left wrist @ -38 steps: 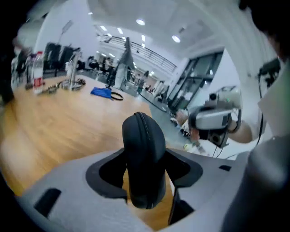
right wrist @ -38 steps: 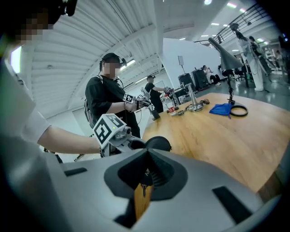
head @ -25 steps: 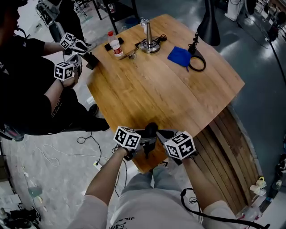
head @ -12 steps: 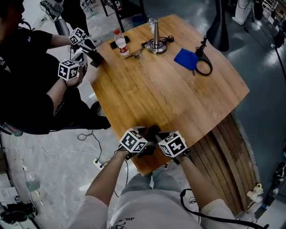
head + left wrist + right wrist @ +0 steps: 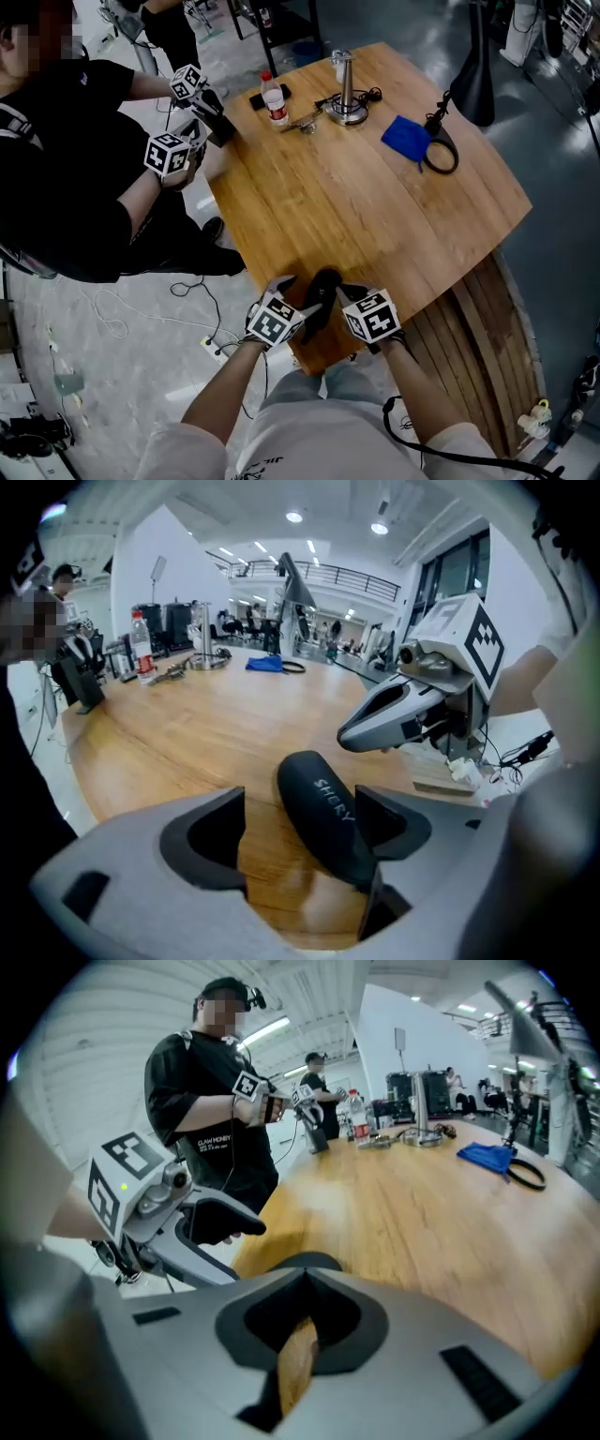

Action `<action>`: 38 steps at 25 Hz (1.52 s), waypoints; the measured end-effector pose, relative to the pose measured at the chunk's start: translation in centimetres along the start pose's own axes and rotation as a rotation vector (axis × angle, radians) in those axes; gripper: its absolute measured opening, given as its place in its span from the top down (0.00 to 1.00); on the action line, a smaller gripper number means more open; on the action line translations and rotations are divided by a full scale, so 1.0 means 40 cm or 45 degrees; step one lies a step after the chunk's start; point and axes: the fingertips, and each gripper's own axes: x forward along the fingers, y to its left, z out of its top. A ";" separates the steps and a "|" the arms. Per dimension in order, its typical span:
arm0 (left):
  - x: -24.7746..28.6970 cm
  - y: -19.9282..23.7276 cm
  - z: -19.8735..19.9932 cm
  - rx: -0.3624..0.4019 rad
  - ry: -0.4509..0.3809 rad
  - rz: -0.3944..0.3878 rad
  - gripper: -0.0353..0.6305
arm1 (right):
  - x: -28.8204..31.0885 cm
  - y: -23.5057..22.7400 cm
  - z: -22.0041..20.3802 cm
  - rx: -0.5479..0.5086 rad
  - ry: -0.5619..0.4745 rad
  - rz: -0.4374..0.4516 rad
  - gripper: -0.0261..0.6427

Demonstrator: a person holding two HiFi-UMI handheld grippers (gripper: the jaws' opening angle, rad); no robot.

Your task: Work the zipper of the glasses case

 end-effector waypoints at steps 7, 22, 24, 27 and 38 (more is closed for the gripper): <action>-0.142 -0.055 0.126 -0.091 -0.358 0.297 0.94 | -0.183 0.038 0.084 0.094 -0.318 -0.074 0.96; -0.505 -0.295 0.120 -0.313 -0.634 0.587 0.94 | -0.456 0.244 0.031 0.049 -0.639 -0.113 0.96; -0.518 -0.310 0.099 -0.314 -0.643 0.618 0.94 | -0.475 0.253 0.016 0.071 -0.647 -0.107 0.96; -0.552 -0.348 0.080 -0.275 -0.674 0.618 0.94 | -0.520 0.289 -0.043 0.092 -0.634 -0.167 0.96; -0.708 -0.657 -0.218 -0.187 -0.665 0.499 0.94 | -0.674 0.629 -0.407 0.170 -0.581 -0.329 0.96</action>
